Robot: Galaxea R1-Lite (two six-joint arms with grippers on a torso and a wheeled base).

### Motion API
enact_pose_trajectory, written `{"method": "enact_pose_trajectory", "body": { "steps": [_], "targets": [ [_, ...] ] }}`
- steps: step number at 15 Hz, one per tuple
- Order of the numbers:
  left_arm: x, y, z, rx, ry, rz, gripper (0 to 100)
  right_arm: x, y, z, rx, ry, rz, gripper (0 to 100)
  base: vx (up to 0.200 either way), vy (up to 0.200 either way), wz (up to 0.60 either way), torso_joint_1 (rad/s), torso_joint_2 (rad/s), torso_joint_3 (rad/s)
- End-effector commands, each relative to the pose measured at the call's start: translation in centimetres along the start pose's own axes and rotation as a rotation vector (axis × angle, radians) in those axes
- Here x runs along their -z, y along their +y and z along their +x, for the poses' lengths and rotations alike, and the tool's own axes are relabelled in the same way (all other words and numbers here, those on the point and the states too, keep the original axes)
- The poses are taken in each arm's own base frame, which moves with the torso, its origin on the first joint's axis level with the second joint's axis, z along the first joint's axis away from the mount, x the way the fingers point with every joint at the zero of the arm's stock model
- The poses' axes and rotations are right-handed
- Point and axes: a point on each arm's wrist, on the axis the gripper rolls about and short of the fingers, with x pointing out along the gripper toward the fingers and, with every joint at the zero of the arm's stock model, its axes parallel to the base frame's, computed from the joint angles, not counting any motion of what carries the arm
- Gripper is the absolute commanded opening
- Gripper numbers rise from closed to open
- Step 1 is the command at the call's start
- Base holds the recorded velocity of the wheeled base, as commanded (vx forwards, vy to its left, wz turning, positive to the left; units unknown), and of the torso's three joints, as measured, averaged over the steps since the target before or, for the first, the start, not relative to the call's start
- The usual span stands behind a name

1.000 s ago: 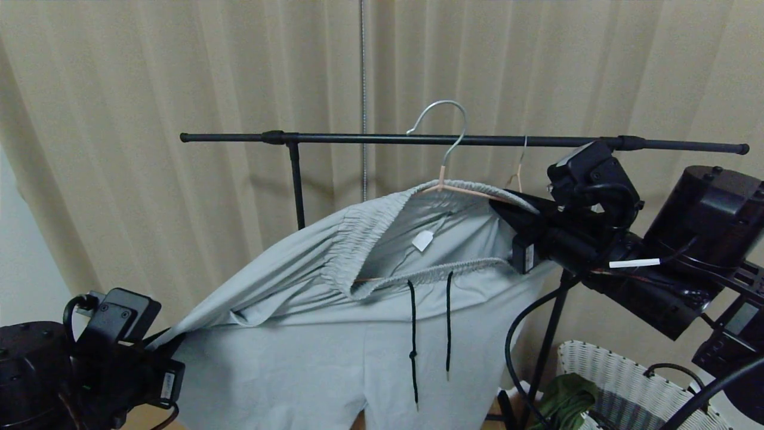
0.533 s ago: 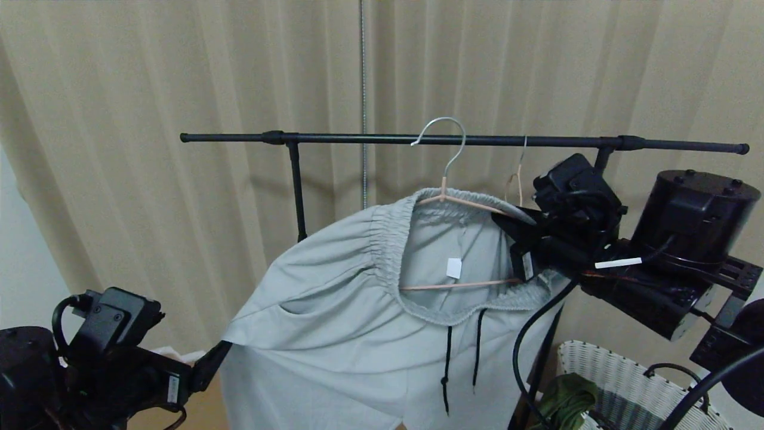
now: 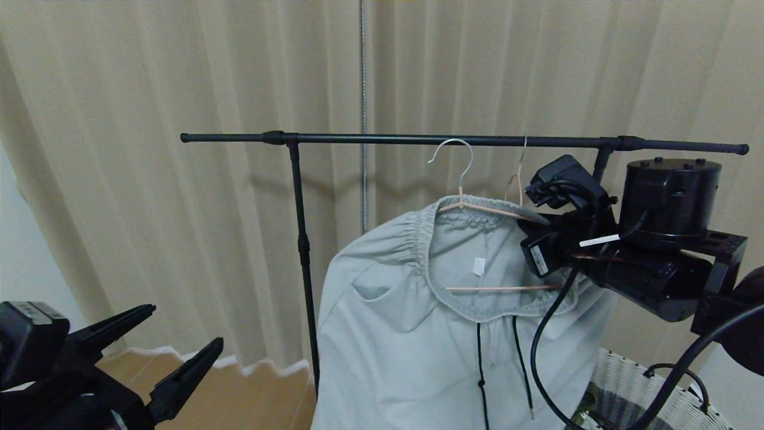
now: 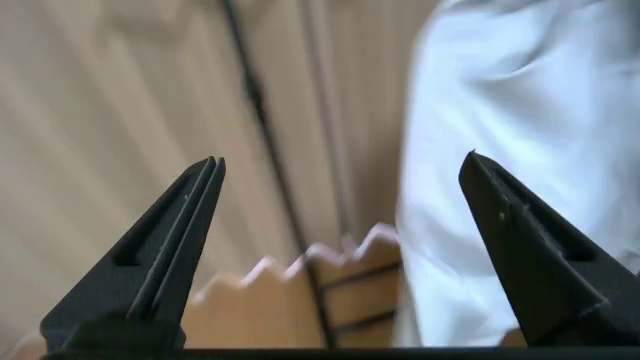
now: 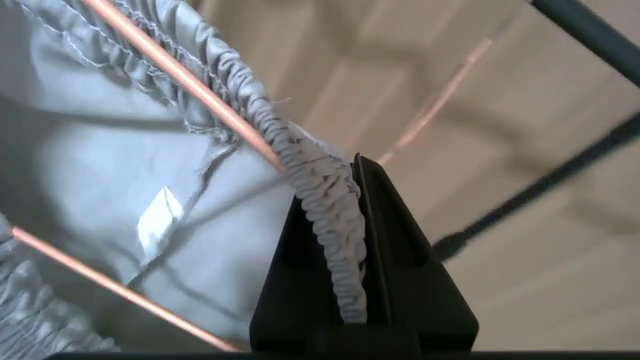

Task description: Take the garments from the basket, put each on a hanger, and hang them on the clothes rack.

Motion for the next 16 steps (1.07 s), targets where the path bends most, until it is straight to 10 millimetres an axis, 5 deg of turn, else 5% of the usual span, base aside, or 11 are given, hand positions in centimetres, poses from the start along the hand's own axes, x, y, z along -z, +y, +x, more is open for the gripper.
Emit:
{"method": "enact_pose_trajectory", "body": {
  "steps": [1,9,16],
  "targets": [
    [-0.6,0.0,-1.1,0.012,-0.066,0.003,100,0.2,-0.4,0.3,0.037,0.021,0.002,0,0.000,0.000,0.00,0.000,0.00,0.000],
    [-1.9,0.2,-1.0,-0.001,-0.123,-0.008,100,-0.7,-2.1,1.5,0.168,0.053,0.031,0,0.000,0.000,0.00,0.000,0.00,0.000],
    [-1.8,0.3,-0.5,0.002,-0.103,-0.011,100,-0.5,-3.3,3.5,0.228,0.077,0.046,0,0.200,0.000,0.00,0.004,0.00,0.006]
  ]
}}
